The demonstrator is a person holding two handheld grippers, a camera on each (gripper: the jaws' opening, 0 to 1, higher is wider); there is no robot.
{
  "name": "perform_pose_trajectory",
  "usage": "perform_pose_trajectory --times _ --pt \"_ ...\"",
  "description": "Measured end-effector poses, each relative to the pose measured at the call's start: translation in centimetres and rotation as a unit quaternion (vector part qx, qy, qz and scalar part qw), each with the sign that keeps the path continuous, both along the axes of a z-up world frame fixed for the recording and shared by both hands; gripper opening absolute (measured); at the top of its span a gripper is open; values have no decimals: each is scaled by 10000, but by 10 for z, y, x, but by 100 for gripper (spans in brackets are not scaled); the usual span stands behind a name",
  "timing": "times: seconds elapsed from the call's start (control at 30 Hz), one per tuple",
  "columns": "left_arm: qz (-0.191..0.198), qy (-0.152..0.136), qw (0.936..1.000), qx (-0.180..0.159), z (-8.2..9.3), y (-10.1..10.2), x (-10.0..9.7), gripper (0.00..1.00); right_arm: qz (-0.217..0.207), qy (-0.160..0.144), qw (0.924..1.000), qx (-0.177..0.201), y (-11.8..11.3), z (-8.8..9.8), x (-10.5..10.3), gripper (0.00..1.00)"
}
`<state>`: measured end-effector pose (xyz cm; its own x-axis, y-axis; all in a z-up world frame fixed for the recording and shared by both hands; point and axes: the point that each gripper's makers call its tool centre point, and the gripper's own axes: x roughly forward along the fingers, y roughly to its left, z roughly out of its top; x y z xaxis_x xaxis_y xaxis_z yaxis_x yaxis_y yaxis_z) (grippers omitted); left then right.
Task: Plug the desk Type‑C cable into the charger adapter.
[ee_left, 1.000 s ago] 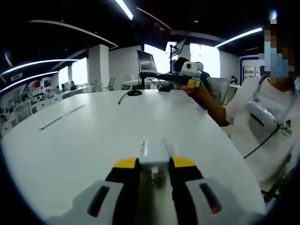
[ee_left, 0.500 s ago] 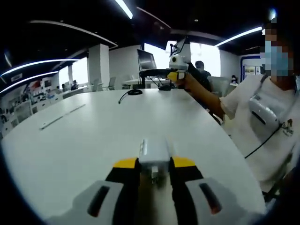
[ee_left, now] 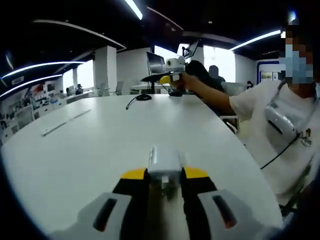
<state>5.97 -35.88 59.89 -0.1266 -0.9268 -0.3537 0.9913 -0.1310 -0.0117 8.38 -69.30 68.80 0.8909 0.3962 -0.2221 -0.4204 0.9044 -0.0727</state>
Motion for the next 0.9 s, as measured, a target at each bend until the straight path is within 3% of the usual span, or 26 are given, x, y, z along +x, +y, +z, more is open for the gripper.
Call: perform_pose_trajectory --times 0.17,0.27,0.47,0.9 --pt "1 22 10000 17 -1 0 0 25 -89 187 9997 -126 -12 -6 17 96" --pt "-4 35 10000 13 -2 0 0 25 -388 -156 9983 -404 -31 2 31 91" --pt "3 30 10000 41 -3 1 0 25 -233 -72 9996 -111 -38 7 48 94" --pt "23 12 9999 105 -5 2 2 25 -226 183 9962 -815 -55 -13 66 94"
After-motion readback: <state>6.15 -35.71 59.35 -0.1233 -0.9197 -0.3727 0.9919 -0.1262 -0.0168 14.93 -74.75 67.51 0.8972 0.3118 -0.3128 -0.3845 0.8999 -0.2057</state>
